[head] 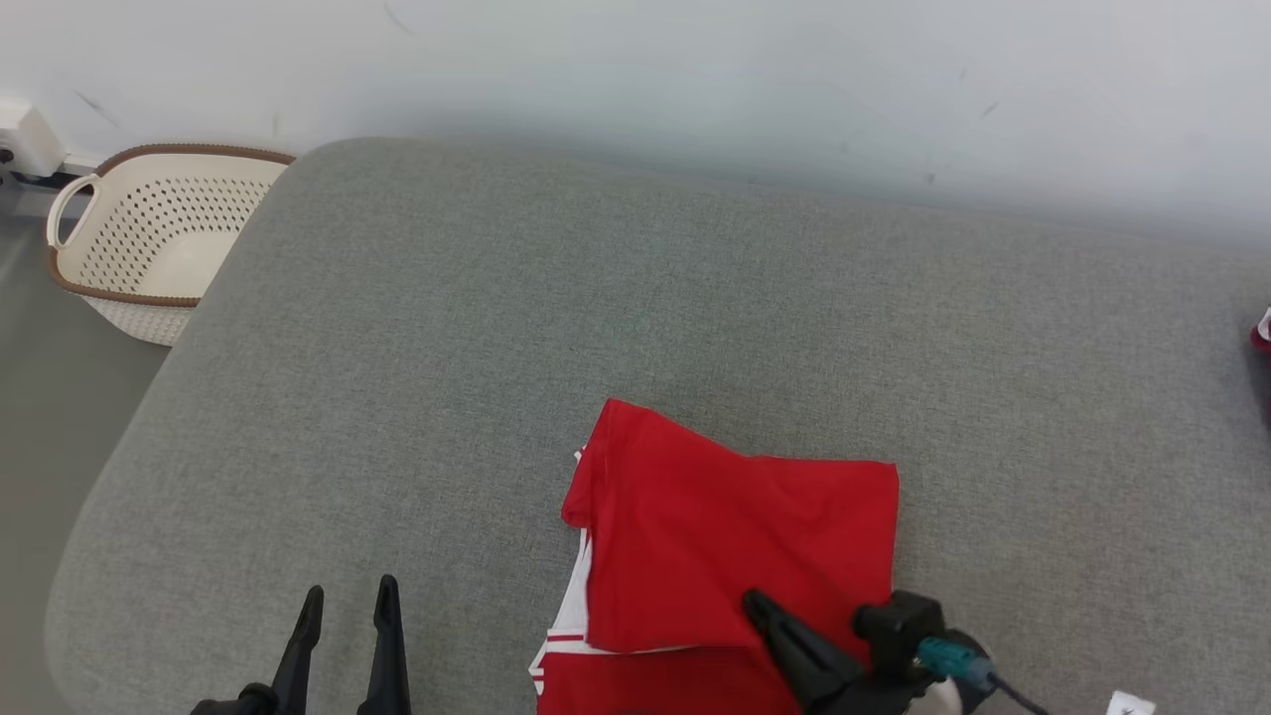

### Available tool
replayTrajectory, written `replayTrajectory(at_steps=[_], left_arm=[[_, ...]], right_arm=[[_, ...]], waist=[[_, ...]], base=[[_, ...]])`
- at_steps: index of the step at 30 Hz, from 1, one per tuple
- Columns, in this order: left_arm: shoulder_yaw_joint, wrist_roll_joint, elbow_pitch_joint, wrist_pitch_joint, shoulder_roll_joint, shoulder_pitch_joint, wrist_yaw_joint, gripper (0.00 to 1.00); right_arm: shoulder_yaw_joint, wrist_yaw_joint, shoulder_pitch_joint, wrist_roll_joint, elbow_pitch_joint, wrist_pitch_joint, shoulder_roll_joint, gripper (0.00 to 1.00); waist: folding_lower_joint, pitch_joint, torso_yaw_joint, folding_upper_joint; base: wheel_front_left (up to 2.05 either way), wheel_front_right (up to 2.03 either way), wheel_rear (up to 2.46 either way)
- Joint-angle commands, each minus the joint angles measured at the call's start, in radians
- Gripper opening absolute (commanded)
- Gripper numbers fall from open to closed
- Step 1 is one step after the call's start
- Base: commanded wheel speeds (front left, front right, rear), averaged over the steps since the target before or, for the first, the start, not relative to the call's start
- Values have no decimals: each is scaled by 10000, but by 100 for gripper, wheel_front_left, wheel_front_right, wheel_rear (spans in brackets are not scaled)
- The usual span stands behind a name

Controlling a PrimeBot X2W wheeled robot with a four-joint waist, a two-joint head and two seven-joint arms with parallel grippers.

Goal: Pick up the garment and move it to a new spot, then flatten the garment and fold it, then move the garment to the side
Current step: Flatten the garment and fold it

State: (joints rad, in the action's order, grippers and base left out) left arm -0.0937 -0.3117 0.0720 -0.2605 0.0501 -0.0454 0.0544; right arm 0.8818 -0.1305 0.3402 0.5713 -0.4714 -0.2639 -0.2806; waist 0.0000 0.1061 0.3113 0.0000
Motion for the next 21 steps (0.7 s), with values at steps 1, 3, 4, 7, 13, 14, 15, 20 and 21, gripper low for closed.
replayTrajectory(at_steps=[1,3,4,7,13,14,15,20,21], left_arm=[[38,30,39,-36,9,10,-19,100],[38,38,58,-36,9,17,-60,100],[44,38,61,-36,9,20,-67,100],[47,38,69,-36,11,37,-76,100],[72,41,49,-36,9,81,-47,100],[78,38,45,-36,9,87,-42,100],[83,34,37,-36,9,96,-41,100],[138,22,-8,-36,9,149,-14,100],[160,23,-22,-36,9,172,-5,100]], right_arm=[[138,-3,-80,118,20,-14,37,0],[445,-3,-65,209,9,-15,89,0],[551,-3,-44,300,21,-15,154,0],[913,-3,16,487,2,-15,324,0],[1604,-3,167,926,-162,-14,510,0],[1661,-3,205,1005,-197,-16,505,0],[1713,-3,233,1078,-245,-14,497,0],[1513,-3,429,1401,-185,-15,323,0],[1321,-3,435,1401,-109,-16,282,21]], waist=[[0,-27,5,0],[0,-60,35,0],[0,-73,53,0],[0,-100,133,0],[0,-114,295,0],[0,-117,314,0],[0,-120,331,0],[0,-134,310,0],[0,-141,283,0]], base=[[0,0,0],[0,0,0],[0,0,0],[0,0,0],[0,0,0],[0,0,0],[0,0,0],[0,0,0],[0,0,0]])
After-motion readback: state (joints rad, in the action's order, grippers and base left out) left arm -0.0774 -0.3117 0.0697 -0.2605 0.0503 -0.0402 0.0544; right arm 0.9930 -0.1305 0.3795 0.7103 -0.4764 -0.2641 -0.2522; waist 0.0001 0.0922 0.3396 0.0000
